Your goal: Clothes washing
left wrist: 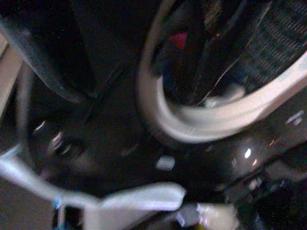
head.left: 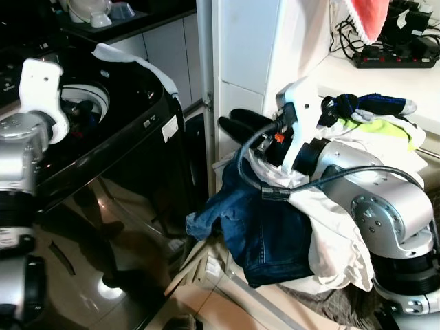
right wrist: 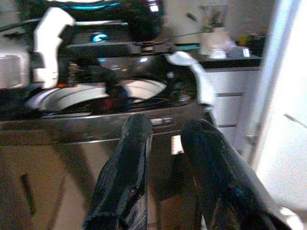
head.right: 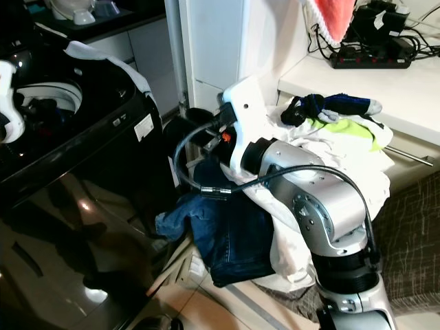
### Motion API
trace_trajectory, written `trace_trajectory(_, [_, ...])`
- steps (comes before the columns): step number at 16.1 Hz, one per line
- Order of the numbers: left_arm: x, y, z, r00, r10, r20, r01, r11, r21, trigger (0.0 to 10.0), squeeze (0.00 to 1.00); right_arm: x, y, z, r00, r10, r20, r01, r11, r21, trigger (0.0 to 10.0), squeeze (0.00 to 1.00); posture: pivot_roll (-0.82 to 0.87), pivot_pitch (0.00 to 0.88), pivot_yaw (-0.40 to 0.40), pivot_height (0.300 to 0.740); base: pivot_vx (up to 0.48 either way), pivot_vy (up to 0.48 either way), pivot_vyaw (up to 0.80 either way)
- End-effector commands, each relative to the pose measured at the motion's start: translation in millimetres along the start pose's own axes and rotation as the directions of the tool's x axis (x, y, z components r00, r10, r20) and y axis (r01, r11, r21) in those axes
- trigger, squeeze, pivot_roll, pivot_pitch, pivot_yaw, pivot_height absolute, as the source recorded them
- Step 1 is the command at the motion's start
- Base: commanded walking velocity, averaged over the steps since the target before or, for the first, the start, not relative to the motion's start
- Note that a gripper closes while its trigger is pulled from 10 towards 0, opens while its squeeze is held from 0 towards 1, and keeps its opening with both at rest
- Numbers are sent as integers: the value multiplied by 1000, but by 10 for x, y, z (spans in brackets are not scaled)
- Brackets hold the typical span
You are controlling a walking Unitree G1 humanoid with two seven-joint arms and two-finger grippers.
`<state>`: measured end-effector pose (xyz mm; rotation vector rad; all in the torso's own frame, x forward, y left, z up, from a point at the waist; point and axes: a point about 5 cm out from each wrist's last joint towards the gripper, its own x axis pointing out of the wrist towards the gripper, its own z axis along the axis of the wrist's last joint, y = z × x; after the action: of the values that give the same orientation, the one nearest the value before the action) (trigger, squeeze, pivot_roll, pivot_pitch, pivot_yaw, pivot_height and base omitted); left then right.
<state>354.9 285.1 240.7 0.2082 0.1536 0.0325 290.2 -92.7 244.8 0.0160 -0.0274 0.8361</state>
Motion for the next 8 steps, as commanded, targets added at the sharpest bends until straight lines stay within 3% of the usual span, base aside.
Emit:
trace_trajectory(1, [1, -254, 85, 992, -43, 116, 48, 998, -38, 10000, 0, -25, -212, 73, 987, -157, 29, 158, 987, -7, 10000, 0, 26, 0, 66, 740, 0, 0, 0])
trace_trajectory(5, [-20, -796, 89, 962, -120, 245, 141, 987, -72, 10000, 0, -122, -469, 42, 929, -370, 30, 371, 928, -25, 10000, 0, 16, 0, 69, 740, 0, 0, 0])
trace_trajectory(6, [-54, -979, 75, 944, -179, 278, 201, 978, -51, 10000, 0, -166, -540, 15, 902, -431, 18, 431, 901, -54, 10000, 0, 16, 0, 69, 740, 0, 0, 0])
trace_trajectory(7, [-141, -1270, 11, 908, -270, 321, 291, 956, -19, 10000, 0, -245, -647, -43, 856, -517, -4, 513, 851, -115, 10000, 0, 16, 0, 69, 740, 0, 0, 0])
trace_trajectory(8, [-202, -1396, -20, 890, -296, 346, 316, 949, -1, 10000, 0, -287, -703, -71, 833, -553, -11, 546, 825, -147, 10000, 0, -1, 0, 79, 740, 0, 0, 0])
